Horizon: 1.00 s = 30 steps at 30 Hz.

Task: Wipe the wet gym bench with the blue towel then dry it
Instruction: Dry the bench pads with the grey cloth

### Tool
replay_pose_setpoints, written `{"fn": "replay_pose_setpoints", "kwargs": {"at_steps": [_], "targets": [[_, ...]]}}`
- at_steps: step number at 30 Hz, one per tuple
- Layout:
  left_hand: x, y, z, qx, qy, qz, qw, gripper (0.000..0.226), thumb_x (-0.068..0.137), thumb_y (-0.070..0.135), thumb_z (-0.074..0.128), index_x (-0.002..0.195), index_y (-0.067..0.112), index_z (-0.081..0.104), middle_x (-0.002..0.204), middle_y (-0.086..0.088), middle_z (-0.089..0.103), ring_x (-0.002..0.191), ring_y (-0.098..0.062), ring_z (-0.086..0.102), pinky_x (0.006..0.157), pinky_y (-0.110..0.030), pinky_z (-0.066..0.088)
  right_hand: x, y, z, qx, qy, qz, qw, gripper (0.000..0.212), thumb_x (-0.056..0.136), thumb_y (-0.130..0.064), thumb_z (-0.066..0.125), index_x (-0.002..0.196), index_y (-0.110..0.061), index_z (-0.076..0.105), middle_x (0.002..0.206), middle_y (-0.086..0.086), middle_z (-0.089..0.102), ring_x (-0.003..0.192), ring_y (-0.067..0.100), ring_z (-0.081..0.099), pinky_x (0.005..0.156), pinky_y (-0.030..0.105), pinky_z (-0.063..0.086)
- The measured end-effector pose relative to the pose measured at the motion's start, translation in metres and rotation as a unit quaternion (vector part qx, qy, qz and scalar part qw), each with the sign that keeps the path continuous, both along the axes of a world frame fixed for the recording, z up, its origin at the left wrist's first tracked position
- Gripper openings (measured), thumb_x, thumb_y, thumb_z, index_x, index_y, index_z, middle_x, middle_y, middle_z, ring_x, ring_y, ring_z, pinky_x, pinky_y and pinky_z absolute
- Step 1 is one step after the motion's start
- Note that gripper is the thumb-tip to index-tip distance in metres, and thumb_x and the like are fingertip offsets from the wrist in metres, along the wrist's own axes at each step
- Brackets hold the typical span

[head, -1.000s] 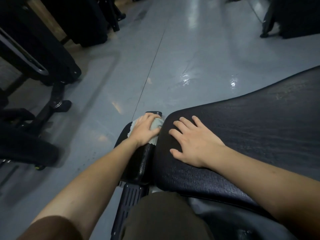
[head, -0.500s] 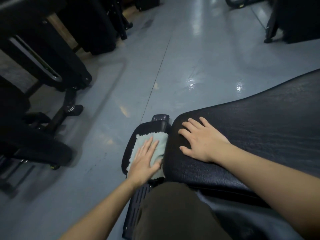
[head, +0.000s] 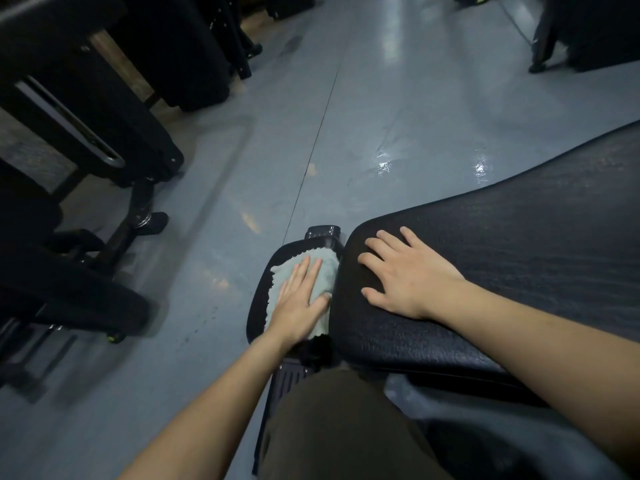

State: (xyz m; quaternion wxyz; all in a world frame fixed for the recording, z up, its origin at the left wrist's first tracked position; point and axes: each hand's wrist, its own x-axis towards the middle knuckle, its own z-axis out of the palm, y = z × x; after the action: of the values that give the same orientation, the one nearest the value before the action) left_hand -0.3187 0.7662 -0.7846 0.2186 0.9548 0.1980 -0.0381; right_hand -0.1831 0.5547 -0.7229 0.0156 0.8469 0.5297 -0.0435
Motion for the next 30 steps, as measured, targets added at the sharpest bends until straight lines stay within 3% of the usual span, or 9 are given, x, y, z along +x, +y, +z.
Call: {"fn": "replay_pose_setpoints", "kwargs": {"at_steps": [2, 5, 8, 11, 14, 19, 24, 27, 30], "targets": [[0.025, 0.008, 0.003, -0.009, 0.0, -0.004, 1.0, 0.073, 0.09, 0.051, 0.036, 0.157, 0.039, 0.008, 0.167, 0.013, -0.002, 0.151, -0.003, -0.007, 0.125, -0.038, 0.002, 0.0, 0.0, 0.0, -0.001, 0.002, 0.001, 1.0, 0.085, 0.085, -0.065, 0.001, 0.152, -0.022, 0.029, 0.162, 0.008, 0.024, 0.153, 0.029, 0.011, 0.122, 0.053, 0.01], [0.055, 0.021, 0.003, -0.006, -0.021, -0.011, 1.0, 0.074, 0.083, 0.055, 0.04, 0.154, 0.042, 0.022, 0.165, 0.013, 0.012, 0.151, -0.006, 0.005, 0.124, -0.038, 0.008, 0.0, 0.0, 0.0, 0.007, 0.011, -0.001, 1.0, 0.073, 0.095, -0.063, 0.017, 0.153, -0.021, 0.029, 0.163, 0.01, 0.022, 0.153, 0.03, 0.01, 0.123, 0.053, 0.008], [0.079, 0.032, 0.002, -0.048, -0.056, 0.03, 0.997, 0.059, 0.076, 0.061, 0.05, 0.133, 0.043, 0.047, 0.14, 0.016, 0.046, 0.136, -0.011, 0.036, 0.116, -0.042, 0.029, 0.0, 0.0, 0.001, 0.008, 0.016, -0.004, 1.0, 0.071, 0.096, -0.062, 0.02, 0.153, -0.02, 0.028, 0.163, 0.01, 0.02, 0.153, 0.03, 0.007, 0.123, 0.053, 0.007], [0.091, 0.043, -0.001, -0.083, -0.067, 0.074, 0.991, 0.047, 0.074, 0.069, 0.055, 0.114, 0.043, 0.055, 0.12, 0.018, 0.055, 0.12, -0.009, 0.047, 0.107, -0.041, 0.038, 0.001, 0.002, 0.0, 0.005, 0.015, -0.002, 1.0, 0.085, 0.084, -0.063, 0.001, 0.153, -0.021, 0.028, 0.164, 0.01, 0.02, 0.154, 0.03, 0.008, 0.123, 0.054, 0.007], [0.091, 0.048, -0.002, -0.085, -0.058, 0.073, 0.992, 0.05, 0.075, 0.074, 0.054, 0.114, 0.042, 0.056, 0.119, 0.018, 0.055, 0.119, -0.009, 0.048, 0.105, -0.037, 0.038, 0.001, 0.001, 0.0, 0.004, 0.018, -0.003, 1.0, 0.082, 0.086, -0.062, 0.007, 0.153, -0.021, 0.029, 0.164, 0.01, 0.02, 0.154, 0.03, 0.007, 0.123, 0.054, 0.006], [0.083, 0.057, 0.002, -0.087, -0.023, 0.113, 0.989, 0.075, 0.071, 0.085, 0.041, 0.129, 0.037, 0.052, 0.131, 0.011, 0.051, 0.129, -0.013, 0.044, 0.11, -0.036, 0.033, 0.001, 0.001, -0.001, 0.001, 0.02, -0.004, 1.0, 0.07, 0.098, -0.061, 0.023, 0.154, -0.02, 0.027, 0.164, 0.011, 0.018, 0.154, 0.03, 0.005, 0.123, 0.054, 0.004], [0.035, 0.077, -0.004, -0.134, -0.007, 0.207, 0.969, 0.083, 0.081, 0.08, 0.05, 0.152, 0.041, 0.028, 0.158, 0.01, 0.027, 0.147, -0.015, 0.027, 0.122, -0.043, 0.02, 0.003, 0.002, -0.001, -0.006, 0.021, -0.001, 1.0, 0.07, 0.098, -0.061, 0.021, 0.156, -0.02, 0.024, 0.165, 0.011, 0.015, 0.154, 0.03, 0.003, 0.123, 0.055, 0.004], [-0.006, 0.08, -0.01, -0.22, -0.004, 0.282, 0.934, 0.096, 0.068, 0.088, 0.057, 0.149, 0.047, 0.027, 0.144, 0.01, 0.046, 0.13, -0.02, 0.049, 0.115, -0.046, 0.035, 0.003, 0.0, 0.001, -0.007, 0.024, 0.001, 1.0, 0.07, 0.098, -0.061, 0.022, 0.155, -0.02, 0.024, 0.165, 0.012, 0.016, 0.154, 0.03, 0.005, 0.123, 0.055, 0.005], [-0.035, 0.079, -0.023, -0.236, -0.019, 0.319, 0.918, 0.094, 0.061, 0.093, 0.058, 0.141, 0.051, 0.036, 0.133, 0.014, 0.06, 0.122, -0.018, 0.059, 0.109, -0.046, 0.043, 0.002, 0.001, 0.002, -0.009, 0.021, 0.001, 1.0, 0.069, 0.098, -0.061, 0.022, 0.154, -0.021, 0.025, 0.164, 0.011, 0.017, 0.154, 0.031, 0.006, 0.123, 0.054, 0.006]]}}
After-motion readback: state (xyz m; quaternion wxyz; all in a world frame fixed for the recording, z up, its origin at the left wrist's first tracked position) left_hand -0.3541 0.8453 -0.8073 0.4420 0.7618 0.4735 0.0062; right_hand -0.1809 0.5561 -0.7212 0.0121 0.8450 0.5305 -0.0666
